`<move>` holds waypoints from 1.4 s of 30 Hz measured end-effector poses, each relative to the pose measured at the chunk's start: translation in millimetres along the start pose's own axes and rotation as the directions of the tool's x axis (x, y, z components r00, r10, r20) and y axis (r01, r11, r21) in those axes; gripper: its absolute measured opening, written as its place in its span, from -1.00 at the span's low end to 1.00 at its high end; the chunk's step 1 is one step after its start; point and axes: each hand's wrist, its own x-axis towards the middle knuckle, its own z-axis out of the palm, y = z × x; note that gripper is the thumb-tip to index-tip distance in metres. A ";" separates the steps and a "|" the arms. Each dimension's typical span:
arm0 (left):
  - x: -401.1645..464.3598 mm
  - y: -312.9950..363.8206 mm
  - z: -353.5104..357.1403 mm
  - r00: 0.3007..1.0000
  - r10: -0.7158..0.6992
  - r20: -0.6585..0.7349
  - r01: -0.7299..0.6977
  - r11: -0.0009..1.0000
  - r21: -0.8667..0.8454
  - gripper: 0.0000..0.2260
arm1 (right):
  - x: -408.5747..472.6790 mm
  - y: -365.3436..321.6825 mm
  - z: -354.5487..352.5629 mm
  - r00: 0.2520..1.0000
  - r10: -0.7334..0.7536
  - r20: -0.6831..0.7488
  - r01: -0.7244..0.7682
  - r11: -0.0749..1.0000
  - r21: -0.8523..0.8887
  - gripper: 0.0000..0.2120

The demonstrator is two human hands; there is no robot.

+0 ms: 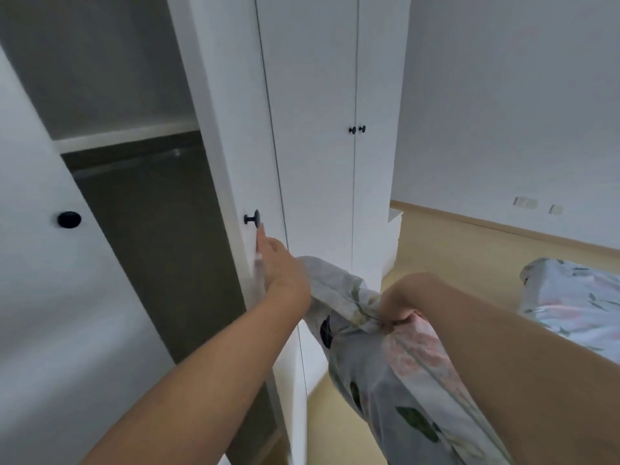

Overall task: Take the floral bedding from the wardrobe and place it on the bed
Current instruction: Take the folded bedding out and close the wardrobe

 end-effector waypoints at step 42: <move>80.7 -70.5 80.0 0.915 0.381 0.135 -0.161 0.649 -0.743 -0.06 | 100.0 -25.5 -48.5 0.977 -0.120 -0.178 0.100 0.988 -0.121 -0.50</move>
